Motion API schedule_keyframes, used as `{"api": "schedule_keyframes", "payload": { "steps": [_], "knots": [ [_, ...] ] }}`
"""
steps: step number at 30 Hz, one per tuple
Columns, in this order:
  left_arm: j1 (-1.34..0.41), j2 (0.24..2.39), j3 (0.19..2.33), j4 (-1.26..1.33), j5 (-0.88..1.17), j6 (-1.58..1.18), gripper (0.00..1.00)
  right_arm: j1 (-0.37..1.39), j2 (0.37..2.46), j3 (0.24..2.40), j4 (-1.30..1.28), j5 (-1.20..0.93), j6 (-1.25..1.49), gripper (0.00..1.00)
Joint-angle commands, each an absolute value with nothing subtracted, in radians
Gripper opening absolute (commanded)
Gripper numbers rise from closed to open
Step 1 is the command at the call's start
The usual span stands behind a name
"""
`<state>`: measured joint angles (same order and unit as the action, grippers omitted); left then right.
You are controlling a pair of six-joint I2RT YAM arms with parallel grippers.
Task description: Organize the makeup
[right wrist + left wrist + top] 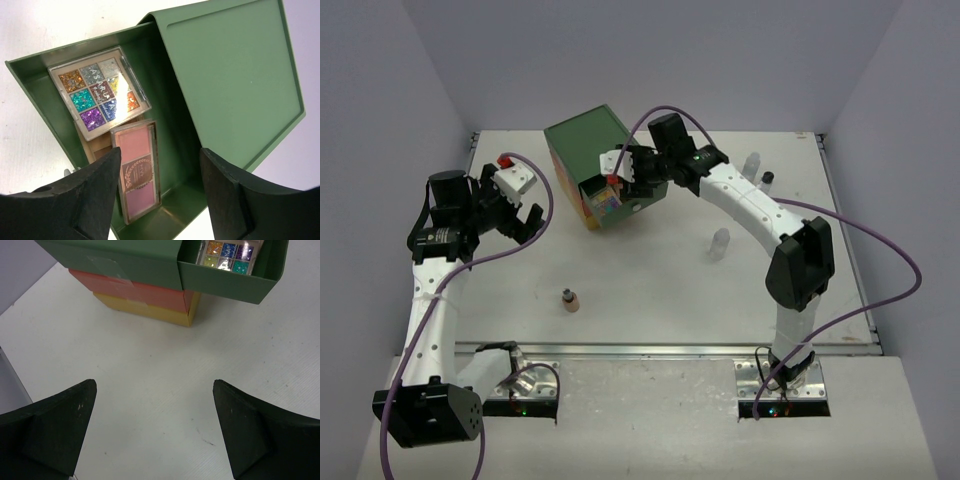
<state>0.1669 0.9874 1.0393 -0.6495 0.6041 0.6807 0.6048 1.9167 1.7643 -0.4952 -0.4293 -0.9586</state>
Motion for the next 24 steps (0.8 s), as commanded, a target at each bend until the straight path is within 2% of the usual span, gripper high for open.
{"api": "schedule_keyframes", "payload": {
  "steps": [1,5,9,13,19,24],
  "knots": [
    [0.173,0.980,1.037,-0.626,0.611,0.690,1.00,0.611,1.888,1.816,-0.430,-0.434,-0.925,0.65],
    [0.173,1.000,1.061,-0.623,0.614,0.682,1.00,0.612,1.844,1.808,-0.340,-0.437,-0.800,0.65],
    [0.173,1.017,1.081,-0.609,0.636,0.660,1.00,0.613,1.723,1.745,-0.154,-0.410,-0.487,0.66],
    [0.173,1.040,1.121,-0.589,0.668,0.627,1.00,0.621,1.575,1.529,-0.013,-0.223,-0.107,0.65],
    [0.170,1.124,1.215,-0.517,0.698,0.549,1.00,0.660,1.439,1.266,-0.006,0.090,0.149,0.49],
    [0.121,1.276,1.354,-0.443,0.593,0.409,1.00,0.694,1.441,1.104,0.044,0.211,0.302,0.44]
  ]
}}
